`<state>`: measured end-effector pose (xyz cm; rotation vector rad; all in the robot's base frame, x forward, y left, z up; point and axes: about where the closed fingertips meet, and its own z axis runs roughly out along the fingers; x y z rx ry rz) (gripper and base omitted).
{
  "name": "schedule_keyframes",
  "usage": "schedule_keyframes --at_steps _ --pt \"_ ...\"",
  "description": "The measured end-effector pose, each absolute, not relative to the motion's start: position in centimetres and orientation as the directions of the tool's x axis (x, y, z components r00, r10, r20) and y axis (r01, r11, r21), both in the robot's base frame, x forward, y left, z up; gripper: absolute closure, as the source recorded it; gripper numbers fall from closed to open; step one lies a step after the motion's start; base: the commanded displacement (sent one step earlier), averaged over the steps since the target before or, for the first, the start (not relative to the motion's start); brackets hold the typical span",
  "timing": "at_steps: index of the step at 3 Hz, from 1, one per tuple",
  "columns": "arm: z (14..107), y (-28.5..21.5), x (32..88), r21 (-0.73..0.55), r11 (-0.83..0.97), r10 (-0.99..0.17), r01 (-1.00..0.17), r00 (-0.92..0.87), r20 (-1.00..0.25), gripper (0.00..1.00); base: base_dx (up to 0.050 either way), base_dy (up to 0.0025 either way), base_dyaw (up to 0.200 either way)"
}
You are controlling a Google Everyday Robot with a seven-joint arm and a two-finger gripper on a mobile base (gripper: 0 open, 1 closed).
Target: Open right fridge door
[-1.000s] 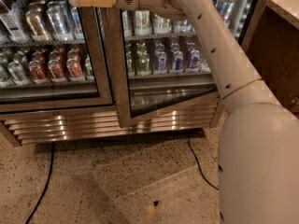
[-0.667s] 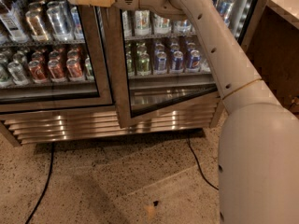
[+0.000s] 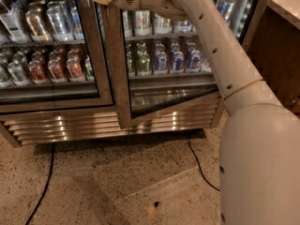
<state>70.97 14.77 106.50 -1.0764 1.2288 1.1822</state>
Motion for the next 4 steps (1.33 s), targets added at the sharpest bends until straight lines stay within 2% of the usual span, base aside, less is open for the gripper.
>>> schedule_keyframes --at_steps 1,2,3,4 --pt "106.50 14.80 70.96 0.030 0.100 0.063 -0.995 -0.023 -0.998 1.00 0.000 0.00000 0.000" --pt "106.50 14.80 70.96 0.030 0.100 0.063 -0.995 -0.023 -0.998 1.00 0.046 0.00000 0.000" --pt "106.50 14.81 70.96 0.030 0.100 0.063 -0.995 -0.023 -0.998 1.00 0.000 0.00000 0.000" --pt "106.50 14.81 70.96 0.030 0.100 0.063 -0.995 -0.023 -0.998 0.81 0.000 0.00000 0.000"
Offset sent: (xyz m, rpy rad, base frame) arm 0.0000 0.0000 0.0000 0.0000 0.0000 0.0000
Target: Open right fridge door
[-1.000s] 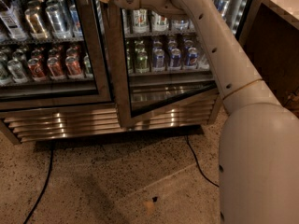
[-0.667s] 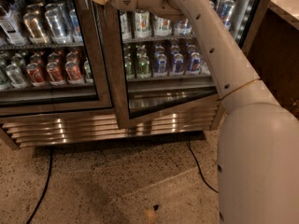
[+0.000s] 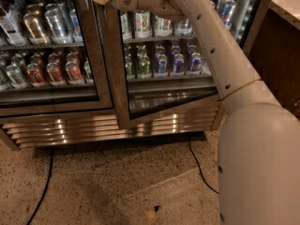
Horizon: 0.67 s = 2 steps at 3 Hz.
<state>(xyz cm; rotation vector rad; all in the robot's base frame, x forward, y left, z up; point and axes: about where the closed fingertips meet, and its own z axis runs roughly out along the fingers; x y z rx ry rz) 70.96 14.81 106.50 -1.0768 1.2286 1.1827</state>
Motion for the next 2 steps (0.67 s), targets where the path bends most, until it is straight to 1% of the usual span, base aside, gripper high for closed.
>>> schedule_keyframes --at_steps 1,2 --pt "106.50 14.81 70.96 0.030 0.100 0.063 -0.995 -0.023 -0.998 0.58 0.000 0.00000 0.000" --pt "106.50 14.82 70.95 0.030 0.100 0.063 -0.995 -0.023 -0.998 0.42 0.000 0.00000 0.000"
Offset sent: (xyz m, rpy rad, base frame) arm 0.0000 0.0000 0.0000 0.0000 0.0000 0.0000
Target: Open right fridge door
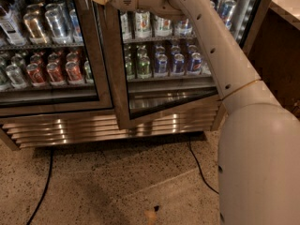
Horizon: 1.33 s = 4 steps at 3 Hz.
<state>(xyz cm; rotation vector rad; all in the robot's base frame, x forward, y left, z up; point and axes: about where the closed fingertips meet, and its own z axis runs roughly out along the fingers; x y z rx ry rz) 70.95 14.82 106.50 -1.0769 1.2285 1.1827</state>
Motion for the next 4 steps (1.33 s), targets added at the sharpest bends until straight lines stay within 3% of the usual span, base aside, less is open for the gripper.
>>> schedule_keyframes --at_steps 1,4 --pt "106.50 14.82 70.95 0.030 0.100 0.063 -0.995 -0.023 -0.998 0.24 0.000 0.00000 0.000" --pt "106.50 14.84 70.95 0.030 0.099 0.063 -0.995 -0.023 -0.998 0.37 0.000 0.00000 0.000"
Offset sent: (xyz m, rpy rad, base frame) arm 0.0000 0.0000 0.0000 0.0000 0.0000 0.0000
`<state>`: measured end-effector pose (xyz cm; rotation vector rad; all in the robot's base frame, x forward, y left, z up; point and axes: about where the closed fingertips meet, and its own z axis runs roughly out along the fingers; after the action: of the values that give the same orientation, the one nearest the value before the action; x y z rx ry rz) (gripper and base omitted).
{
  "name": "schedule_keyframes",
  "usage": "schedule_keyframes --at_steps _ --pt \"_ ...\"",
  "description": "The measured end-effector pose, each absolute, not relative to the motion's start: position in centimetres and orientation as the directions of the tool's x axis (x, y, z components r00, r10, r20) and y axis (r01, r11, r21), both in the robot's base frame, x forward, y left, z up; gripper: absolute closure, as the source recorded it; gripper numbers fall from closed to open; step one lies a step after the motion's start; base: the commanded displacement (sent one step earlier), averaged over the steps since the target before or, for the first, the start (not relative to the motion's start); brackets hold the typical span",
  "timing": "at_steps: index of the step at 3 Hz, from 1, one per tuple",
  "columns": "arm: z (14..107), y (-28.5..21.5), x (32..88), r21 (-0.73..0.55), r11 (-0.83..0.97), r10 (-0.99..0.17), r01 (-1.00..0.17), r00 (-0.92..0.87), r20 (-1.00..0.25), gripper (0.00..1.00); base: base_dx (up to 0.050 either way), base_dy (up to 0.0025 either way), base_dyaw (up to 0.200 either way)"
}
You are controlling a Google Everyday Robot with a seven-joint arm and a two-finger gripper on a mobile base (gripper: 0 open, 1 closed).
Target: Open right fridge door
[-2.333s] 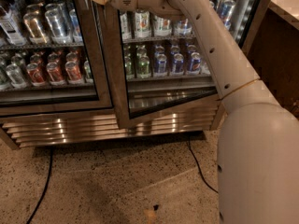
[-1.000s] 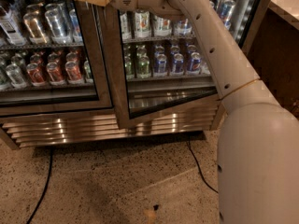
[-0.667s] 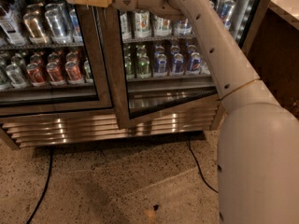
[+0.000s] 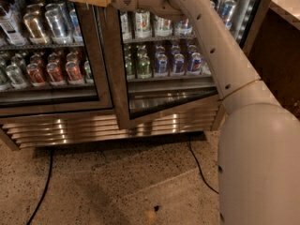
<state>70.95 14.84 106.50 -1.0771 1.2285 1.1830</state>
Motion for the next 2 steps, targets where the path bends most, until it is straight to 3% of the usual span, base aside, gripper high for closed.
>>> schedule_keyframes --at_steps 1,2 --pt "106.50 14.84 70.95 0.030 0.099 0.063 -0.995 -0.023 -0.998 0.38 0.000 0.00000 0.000" --pt "106.50 14.84 70.95 0.030 0.099 0.063 -0.995 -0.023 -0.998 0.41 0.038 0.00000 0.000"
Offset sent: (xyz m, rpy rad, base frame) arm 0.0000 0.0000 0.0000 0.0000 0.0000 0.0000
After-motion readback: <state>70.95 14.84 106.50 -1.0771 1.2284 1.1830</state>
